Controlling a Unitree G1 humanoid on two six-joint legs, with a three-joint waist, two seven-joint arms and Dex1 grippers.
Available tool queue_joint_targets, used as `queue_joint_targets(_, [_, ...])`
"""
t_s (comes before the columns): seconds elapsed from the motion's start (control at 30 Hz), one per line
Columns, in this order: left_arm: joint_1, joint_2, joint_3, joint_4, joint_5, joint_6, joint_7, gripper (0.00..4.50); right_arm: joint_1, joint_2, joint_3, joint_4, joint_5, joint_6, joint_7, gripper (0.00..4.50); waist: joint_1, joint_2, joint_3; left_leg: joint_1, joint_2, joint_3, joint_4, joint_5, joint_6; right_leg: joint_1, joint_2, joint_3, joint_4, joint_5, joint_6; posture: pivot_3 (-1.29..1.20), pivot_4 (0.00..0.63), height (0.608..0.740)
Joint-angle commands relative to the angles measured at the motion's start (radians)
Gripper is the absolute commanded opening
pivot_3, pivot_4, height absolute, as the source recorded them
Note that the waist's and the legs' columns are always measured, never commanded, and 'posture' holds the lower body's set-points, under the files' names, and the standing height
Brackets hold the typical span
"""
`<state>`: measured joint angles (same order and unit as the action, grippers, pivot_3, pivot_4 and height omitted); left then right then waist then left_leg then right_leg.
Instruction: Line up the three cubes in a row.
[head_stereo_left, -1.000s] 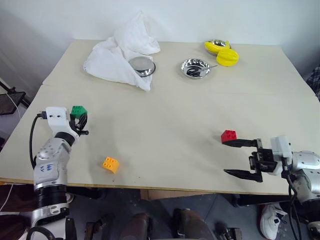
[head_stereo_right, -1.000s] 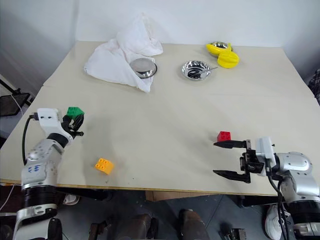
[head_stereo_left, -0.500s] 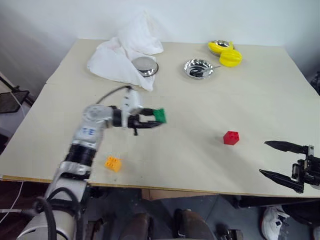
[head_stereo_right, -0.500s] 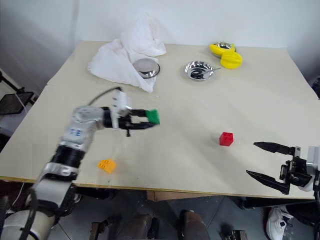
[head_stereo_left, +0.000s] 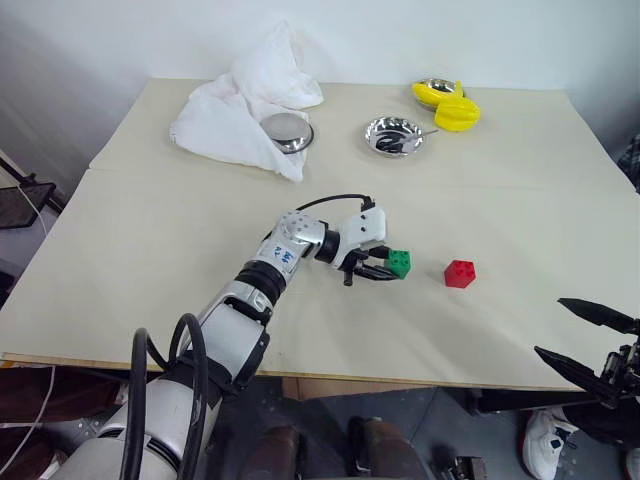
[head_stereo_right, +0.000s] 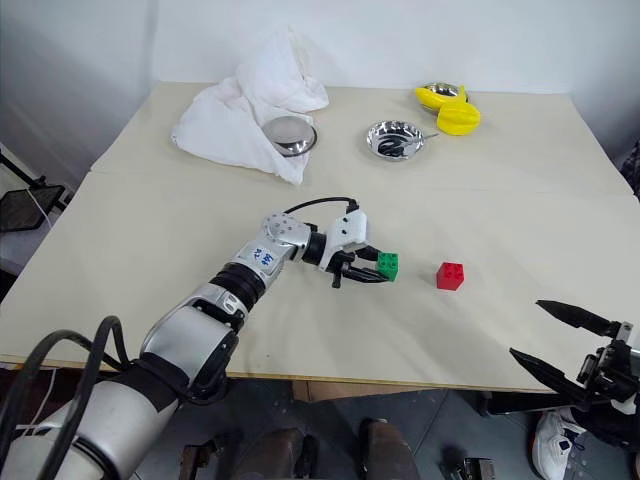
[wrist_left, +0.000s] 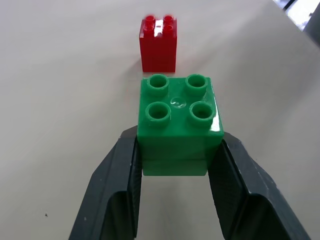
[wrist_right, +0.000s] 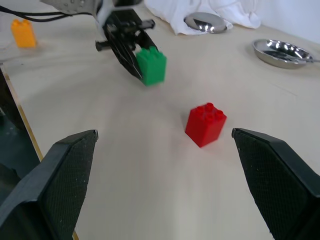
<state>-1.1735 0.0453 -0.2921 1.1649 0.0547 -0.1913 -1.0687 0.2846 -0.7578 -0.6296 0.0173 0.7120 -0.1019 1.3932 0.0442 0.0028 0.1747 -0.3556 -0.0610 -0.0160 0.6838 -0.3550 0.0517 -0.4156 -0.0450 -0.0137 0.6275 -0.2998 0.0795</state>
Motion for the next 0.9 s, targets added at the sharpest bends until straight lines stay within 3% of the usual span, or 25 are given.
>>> queue_joint_targets(0.03, [-0.031,-0.007,0.016,0.039,0.026,-0.023,0.025,1.49,0.005,0.006,-0.012,-0.053,0.022,0.02,-0.013,4.5,0.001,0.0,0.0,0.0,0.0,0.0,0.0,0.0,0.0,0.0,0.0,0.0,0.0,0.0,0.0,0.0,0.15,0.74])
queue_joint_targets(0.33, [-0.029,-0.014,0.041,0.11,0.077,-0.061,0.113,1.49,-0.002,0.022,0.008,-0.118,0.023,0.055,-0.025,4.5,0.009,0.0,0.0,0.0,0.0,0.0,0.0,0.0,0.0,0.0,0.0,0.0,0.0,0.0,0.0,0.0,0.15,0.74])
queue_joint_targets(0.73, [-0.03,-0.009,0.071,0.138,0.102,-0.104,0.047,1.49,0.015,0.033,0.02,-0.173,0.023,0.083,-0.046,4.5,0.008,0.0,0.0,0.0,0.0,0.0,0.0,0.0,0.0,0.0,0.0,0.0,0.001,0.0,0.0,0.0,0.15,0.74])
queue_joint_targets(0.9, [-0.032,-0.011,0.092,0.144,0.101,-0.105,0.035,3.16,0.009,0.037,0.033,-0.184,0.018,0.089,-0.057,4.5,0.007,0.0,0.0,0.0,0.0,0.0,0.0,0.0,0.0,0.0,0.0,0.0,0.001,0.0,0.0,0.0,0.15,0.74])
